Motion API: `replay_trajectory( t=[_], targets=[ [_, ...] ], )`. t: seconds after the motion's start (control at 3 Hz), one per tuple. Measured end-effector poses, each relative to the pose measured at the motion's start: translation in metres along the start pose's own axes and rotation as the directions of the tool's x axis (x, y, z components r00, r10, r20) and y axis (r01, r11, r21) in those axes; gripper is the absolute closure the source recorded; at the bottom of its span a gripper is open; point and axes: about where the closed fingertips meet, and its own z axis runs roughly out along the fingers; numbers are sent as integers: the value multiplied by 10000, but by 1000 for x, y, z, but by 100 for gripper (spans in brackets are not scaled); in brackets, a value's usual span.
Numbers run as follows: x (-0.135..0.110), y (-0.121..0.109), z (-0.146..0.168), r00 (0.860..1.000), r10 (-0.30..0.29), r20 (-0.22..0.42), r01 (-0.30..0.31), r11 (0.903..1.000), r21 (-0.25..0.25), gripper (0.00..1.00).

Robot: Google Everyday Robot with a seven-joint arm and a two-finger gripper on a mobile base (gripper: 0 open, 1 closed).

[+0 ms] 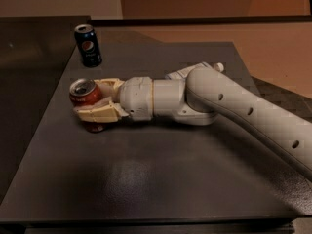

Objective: Place coke can upright

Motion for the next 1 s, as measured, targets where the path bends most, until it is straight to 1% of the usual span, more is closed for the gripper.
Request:
replay_trajectory(
  t=[0.33, 0.67, 1.0],
  targets=[
    [-1, 1, 2, 10000, -11, 1, 11, 10000, -37, 13],
    [-1, 2, 3, 10000, -23, 1, 23, 10000, -73, 0],
    [-1, 2, 3, 10000, -23, 1, 23, 10000, -75, 0]
  ],
)
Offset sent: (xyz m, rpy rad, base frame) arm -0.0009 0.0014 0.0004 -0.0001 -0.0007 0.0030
